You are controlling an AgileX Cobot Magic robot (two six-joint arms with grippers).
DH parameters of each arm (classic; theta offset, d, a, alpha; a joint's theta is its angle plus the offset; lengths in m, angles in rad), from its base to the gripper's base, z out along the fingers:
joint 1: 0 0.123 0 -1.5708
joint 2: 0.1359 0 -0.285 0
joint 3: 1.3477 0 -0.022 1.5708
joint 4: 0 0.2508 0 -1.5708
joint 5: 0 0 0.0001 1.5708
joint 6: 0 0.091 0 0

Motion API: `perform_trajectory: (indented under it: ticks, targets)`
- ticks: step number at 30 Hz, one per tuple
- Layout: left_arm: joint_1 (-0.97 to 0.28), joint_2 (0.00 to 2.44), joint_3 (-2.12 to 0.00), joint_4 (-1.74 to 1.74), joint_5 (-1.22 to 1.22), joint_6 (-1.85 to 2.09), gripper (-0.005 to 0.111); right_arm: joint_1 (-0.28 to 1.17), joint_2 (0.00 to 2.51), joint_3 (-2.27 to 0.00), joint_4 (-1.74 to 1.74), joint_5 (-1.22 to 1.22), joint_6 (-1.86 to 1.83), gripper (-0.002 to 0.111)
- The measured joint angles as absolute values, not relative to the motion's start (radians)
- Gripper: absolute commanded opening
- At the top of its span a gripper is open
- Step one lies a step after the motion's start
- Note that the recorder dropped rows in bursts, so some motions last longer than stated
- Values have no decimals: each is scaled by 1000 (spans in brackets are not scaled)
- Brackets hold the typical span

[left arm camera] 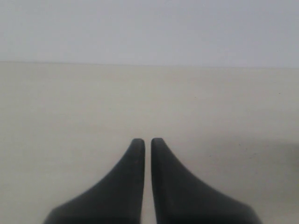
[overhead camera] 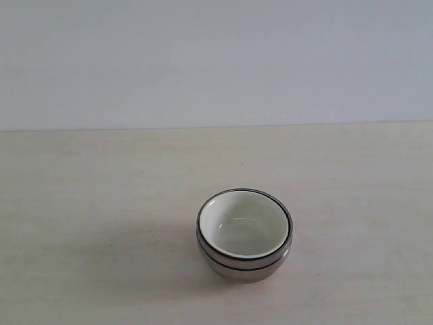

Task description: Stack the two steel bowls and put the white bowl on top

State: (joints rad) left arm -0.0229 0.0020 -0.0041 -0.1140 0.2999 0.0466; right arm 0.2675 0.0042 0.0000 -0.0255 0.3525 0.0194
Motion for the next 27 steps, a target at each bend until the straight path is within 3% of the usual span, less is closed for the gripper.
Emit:
perform_trajectory:
  ticks: [12,21,27]
  targets:
    - [-23,2,-4,-114,300,47,4,262,4,0,-26,353,19,0]
    - [-23,2,-4,-114,300,47,4,62,4,0,-26,353,19,0]
    - [-23,2,-4,-114,300,47,4,47,4,0,-26,353,19,0]
